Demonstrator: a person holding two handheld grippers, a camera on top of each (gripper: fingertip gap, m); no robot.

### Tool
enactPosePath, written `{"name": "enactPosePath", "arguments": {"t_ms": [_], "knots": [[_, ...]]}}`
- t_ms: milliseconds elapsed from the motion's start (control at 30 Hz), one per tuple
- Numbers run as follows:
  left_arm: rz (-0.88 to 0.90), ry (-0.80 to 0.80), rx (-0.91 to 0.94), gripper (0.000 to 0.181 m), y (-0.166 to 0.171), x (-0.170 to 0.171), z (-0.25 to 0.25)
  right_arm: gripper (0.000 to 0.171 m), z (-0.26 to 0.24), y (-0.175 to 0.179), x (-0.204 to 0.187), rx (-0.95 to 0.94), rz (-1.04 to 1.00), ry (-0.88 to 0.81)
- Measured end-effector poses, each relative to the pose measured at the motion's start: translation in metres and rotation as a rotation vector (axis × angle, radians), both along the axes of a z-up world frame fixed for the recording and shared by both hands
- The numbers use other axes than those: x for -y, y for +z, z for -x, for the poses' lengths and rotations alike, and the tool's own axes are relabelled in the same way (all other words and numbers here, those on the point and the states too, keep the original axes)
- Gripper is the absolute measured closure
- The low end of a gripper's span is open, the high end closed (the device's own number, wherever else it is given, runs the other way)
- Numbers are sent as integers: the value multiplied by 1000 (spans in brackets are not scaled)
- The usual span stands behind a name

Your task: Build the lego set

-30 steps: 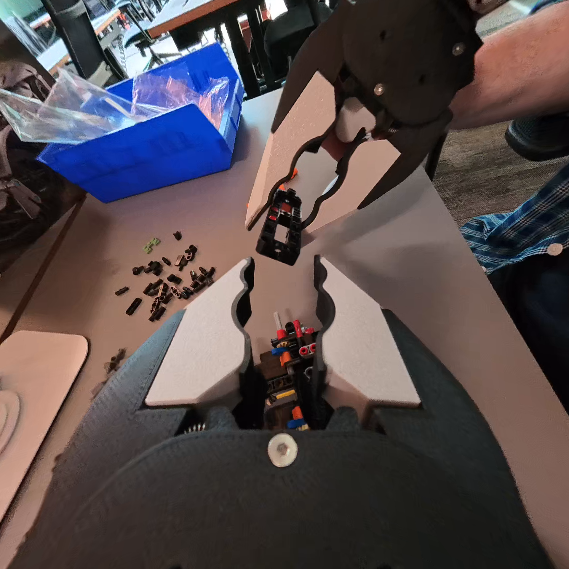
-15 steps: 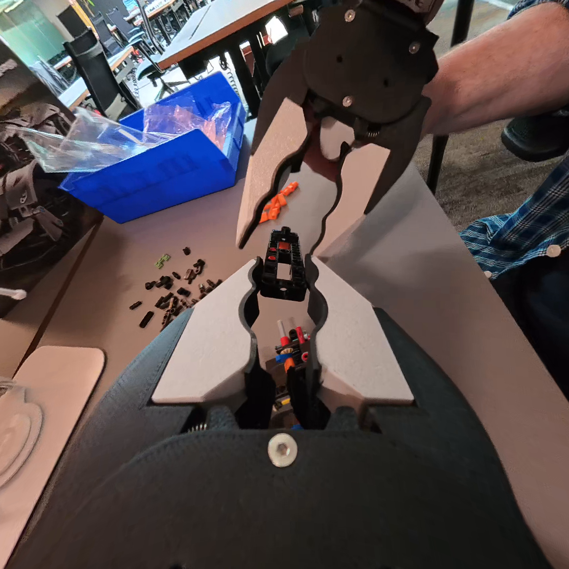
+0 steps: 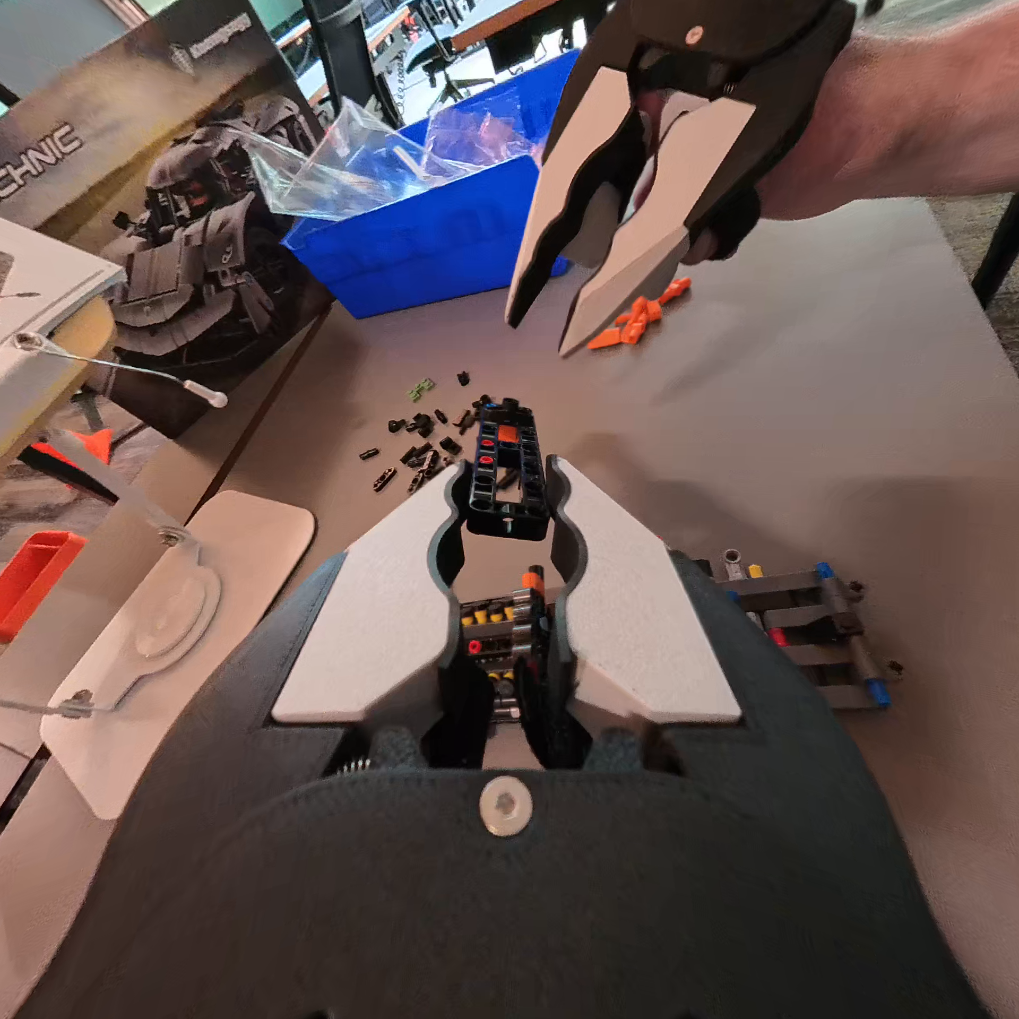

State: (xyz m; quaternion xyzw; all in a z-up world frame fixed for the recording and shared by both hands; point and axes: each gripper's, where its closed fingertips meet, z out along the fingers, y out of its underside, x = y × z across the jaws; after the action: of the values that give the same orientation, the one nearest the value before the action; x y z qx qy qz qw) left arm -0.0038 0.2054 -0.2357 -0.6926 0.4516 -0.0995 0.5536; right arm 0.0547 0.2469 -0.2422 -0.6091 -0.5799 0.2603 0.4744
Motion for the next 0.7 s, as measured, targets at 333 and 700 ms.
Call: {"name": "enactPosePath", "arguments": {"t_ms": [333,700], "knots": [[2,74,-16,155,-4,-10,14,147,-1,-14,-25,26,50,-27],[10,114,-14,155,-6,-15,26,154,-8,-29,-43,111,51,-66]]}}
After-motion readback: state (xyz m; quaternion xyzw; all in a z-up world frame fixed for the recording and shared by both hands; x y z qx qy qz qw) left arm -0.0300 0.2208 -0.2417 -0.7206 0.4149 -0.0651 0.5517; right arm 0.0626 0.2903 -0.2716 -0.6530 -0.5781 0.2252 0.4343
